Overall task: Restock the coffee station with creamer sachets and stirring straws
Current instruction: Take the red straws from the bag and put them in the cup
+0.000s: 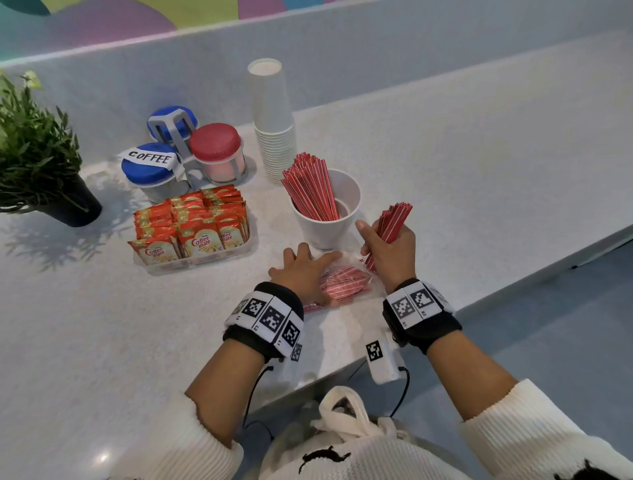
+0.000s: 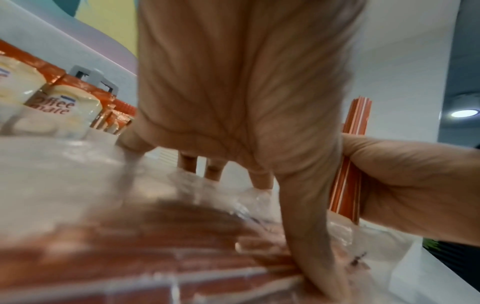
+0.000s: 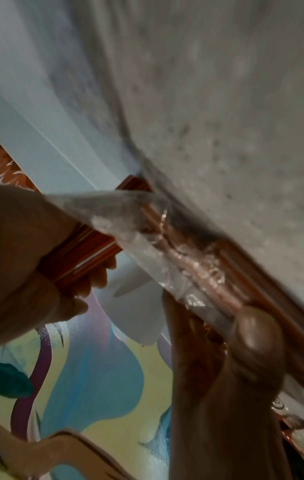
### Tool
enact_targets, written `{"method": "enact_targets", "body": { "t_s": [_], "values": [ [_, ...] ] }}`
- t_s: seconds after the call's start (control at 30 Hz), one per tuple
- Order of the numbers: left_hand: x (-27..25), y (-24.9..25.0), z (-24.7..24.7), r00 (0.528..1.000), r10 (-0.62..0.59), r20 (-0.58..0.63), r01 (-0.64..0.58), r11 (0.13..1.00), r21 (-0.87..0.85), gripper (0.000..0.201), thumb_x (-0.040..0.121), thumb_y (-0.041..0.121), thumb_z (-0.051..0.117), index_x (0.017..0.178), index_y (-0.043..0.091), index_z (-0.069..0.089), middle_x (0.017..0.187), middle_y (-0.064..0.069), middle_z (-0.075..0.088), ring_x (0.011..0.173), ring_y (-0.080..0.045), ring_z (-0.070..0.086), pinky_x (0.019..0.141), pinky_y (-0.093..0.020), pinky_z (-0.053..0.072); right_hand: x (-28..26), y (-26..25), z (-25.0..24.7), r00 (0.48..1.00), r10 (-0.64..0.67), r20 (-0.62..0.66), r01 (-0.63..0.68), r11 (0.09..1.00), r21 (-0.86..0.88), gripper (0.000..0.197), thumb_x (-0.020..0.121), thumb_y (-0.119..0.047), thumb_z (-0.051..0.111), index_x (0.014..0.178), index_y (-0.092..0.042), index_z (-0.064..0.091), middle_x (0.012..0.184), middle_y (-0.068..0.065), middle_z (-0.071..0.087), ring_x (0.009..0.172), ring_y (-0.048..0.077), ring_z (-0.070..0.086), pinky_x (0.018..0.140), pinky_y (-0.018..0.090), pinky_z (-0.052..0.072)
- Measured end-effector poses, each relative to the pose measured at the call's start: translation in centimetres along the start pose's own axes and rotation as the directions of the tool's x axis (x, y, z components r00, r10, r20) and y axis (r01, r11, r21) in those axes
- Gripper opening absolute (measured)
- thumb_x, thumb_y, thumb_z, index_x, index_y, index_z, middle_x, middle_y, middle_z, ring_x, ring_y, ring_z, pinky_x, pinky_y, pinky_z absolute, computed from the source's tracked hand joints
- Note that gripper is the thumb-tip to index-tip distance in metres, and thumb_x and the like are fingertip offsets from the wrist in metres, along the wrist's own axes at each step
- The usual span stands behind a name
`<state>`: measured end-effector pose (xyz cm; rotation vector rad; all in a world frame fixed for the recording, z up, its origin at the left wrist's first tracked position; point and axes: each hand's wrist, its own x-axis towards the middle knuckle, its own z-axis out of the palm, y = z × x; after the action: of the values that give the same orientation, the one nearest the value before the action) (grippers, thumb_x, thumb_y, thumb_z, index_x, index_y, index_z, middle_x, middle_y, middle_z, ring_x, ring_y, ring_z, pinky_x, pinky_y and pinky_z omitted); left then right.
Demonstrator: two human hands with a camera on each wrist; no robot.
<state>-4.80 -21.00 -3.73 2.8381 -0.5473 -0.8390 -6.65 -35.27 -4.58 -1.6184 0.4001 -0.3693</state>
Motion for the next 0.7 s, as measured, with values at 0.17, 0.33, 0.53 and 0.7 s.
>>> {"method": "enact_targets", "body": {
  "t_s": [0.17,0.33,0.53,0.7],
  "values": [
    [-0.8,-0.1,-1.5,0.999,0.034,0.025,-0.032,0.997,-0.073,0.074,0.085,0.037,0.061,0.144,0.042,0.017,0.137,-0.009,0.033,0.132,-0.029,0.025,0.104,-0.050,0.030,0.4,-1.1,-0.1,1.000,-0.009,-0.019,0.010,0.998,0.064,0.029,0.087,-0.024,0.062,0.064,-0.019,0.046,0.050,-0.001,0.046,0.041,0.008,0.043,0.049,0.022,0.042],
    [-2.2,-0.3,-5.9,0.984,0.168,-0.061,-0.178,0.948,-0.263,0.051,0.091,0.037,0.056,0.138,0.026,0.040,0.127,-0.004,0.052,0.112,-0.015,0.049,0.088,-0.023,0.035,1.7,-5.0,0.3,0.995,-0.099,-0.014,0.099,0.976,0.192,0.032,0.089,-0.022,0.059,0.061,-0.020,0.044,0.037,-0.009,0.045,0.037,0.005,0.042,0.048,0.024,0.041],
    [-2.2,-1.2,-10.7,0.922,0.112,-0.370,-0.267,0.876,-0.402,0.028,0.092,0.031,0.055,0.117,0.020,0.059,0.100,-0.002,0.061,0.091,-0.016,0.056,0.067,-0.019,0.039,3.6,-9.8,2.5,0.979,-0.194,0.064,0.168,0.943,0.288,0.032,0.091,-0.024,0.056,0.063,-0.020,0.042,0.037,-0.009,0.042,0.036,0.008,0.040,0.047,0.027,0.041],
    [-0.6,-2.7,-11.9,0.864,-0.074,-0.497,-0.202,0.855,-0.477,0.022,0.092,0.024,0.056,0.106,0.010,0.064,0.103,-0.009,0.066,0.088,-0.019,0.060,0.080,-0.030,0.047,4.8,-10.8,5.3,0.973,-0.203,0.110,0.171,0.955,0.244,0.031,0.091,-0.028,0.056,0.064,-0.018,0.044,0.037,-0.006,0.045,0.036,0.008,0.044,0.046,0.020,0.043]
  ]
}}
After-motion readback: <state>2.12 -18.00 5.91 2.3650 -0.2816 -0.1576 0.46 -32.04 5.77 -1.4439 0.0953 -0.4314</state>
